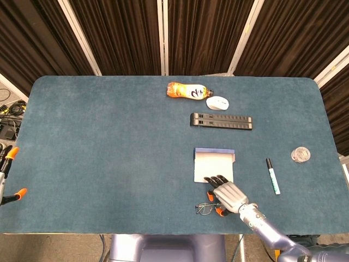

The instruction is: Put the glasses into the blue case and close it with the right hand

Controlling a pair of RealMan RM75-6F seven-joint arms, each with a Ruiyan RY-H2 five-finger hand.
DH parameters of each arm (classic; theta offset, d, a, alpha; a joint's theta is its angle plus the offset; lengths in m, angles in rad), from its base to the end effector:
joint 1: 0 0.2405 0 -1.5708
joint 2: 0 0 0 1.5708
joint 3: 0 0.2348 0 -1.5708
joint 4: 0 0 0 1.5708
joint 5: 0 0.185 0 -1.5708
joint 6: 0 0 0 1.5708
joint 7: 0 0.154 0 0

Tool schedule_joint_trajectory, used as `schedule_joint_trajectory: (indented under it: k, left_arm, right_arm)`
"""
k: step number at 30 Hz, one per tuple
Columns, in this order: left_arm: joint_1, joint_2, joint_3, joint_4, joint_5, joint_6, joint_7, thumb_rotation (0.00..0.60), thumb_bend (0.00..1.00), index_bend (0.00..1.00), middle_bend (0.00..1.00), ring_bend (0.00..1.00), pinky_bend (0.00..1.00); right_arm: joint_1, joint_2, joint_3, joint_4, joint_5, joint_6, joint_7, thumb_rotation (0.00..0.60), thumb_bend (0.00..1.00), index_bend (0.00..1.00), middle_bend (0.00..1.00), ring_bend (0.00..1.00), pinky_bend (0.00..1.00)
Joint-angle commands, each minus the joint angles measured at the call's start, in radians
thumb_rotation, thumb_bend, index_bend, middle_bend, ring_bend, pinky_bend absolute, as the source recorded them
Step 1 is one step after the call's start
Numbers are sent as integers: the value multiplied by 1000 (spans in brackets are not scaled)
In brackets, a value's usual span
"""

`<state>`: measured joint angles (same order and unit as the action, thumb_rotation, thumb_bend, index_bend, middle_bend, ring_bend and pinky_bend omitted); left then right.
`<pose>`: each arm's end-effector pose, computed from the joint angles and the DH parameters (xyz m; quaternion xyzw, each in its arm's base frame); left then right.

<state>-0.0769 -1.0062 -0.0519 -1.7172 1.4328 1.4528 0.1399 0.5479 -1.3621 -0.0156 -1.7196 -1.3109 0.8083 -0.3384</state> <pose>-0.2824 0.1841 0.1959 -0.6069 -0.3689 -0.3233 0.6253 -0.1820 -0.2318 -0.0016 0.8233 -0.4083 0.2500 0.3050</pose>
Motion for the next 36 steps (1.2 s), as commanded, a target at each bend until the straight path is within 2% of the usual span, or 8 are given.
schedule_joint_trajectory:
  k: [1, 19, 27, 33, 36]
  left_arm:
    - [1, 0, 1, -2, 1, 2, 1, 600, 0, 0, 0, 0, 0]
    - [0, -1, 3, -2, -6, 4, 7, 600, 0, 0, 0, 0, 0]
    - [-1, 1, 1, -1, -11, 1, -1, 600, 0, 0, 0, 0, 0]
    - [-4, 4, -3, 5, -26, -7, -13, 600, 0, 0, 0, 0, 0]
    - [-6, 5, -7, 9, -36, -12, -20, 600, 0, 0, 0, 0, 0]
  right_arm:
    - [0, -9, -6, 7, -7, 6, 1, 600, 232, 483, 0, 0, 0]
    - [1, -28, -26, 38, -51, 50, 31, 600, 331, 600, 0, 0, 0]
    - [14, -19, 21, 33, -38, 74, 79, 600, 349, 607, 0, 0, 0]
    - [38, -30, 73, 52, 3, 77, 93, 600, 361, 609, 0, 0, 0]
    - [62, -58, 119, 90, 57, 72, 93, 600, 365, 611, 0, 0, 0]
